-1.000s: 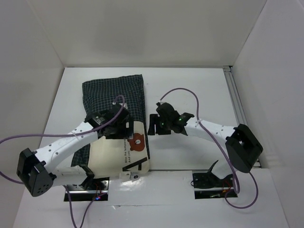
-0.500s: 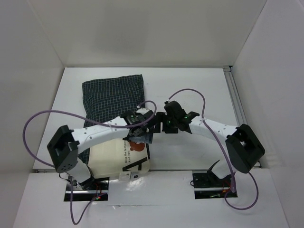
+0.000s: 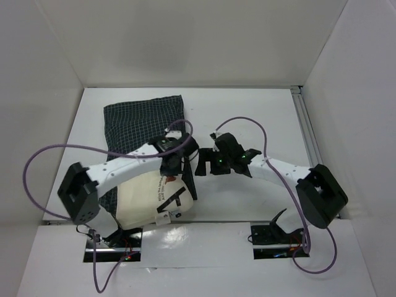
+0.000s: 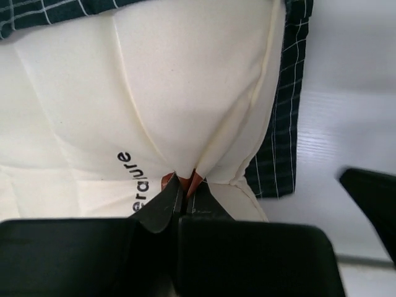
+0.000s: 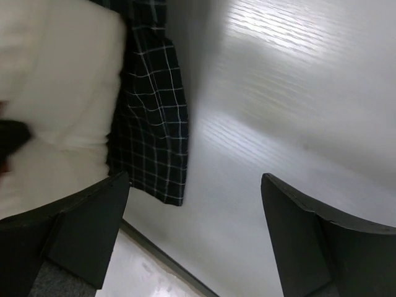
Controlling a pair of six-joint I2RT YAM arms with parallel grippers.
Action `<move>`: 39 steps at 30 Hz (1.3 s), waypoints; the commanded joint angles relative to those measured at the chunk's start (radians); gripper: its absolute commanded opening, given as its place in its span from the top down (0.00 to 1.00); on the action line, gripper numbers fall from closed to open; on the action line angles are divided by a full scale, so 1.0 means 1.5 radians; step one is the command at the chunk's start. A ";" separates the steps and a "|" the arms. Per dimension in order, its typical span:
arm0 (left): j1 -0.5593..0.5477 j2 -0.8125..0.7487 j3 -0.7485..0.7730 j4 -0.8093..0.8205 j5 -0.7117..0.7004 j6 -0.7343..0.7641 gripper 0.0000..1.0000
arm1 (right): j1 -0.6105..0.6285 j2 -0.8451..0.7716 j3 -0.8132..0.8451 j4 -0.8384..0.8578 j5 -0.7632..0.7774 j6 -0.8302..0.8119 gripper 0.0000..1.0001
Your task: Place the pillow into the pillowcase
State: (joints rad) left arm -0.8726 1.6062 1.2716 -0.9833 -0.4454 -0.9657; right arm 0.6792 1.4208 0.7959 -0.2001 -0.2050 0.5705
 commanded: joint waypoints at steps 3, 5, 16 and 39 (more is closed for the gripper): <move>0.045 -0.162 0.012 0.022 0.068 0.086 1.00 | 0.034 0.097 0.101 0.088 -0.033 -0.090 0.01; 0.051 -0.170 0.012 0.022 0.075 0.096 1.00 | 0.042 0.120 0.123 0.098 -0.033 -0.109 0.00; 0.064 -0.192 0.000 0.031 0.081 0.102 1.00 | 0.042 0.226 0.216 0.199 -0.013 -0.168 0.23; 0.170 0.013 0.142 0.105 0.032 -0.101 1.00 | 0.056 -0.048 0.028 -0.057 -0.014 -0.147 1.00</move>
State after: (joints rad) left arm -0.6483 1.6333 1.4311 -0.8837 -0.2821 -1.0271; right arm 0.7662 1.3106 0.7734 -0.2146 -0.2253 0.3828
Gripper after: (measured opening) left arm 0.044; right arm 0.009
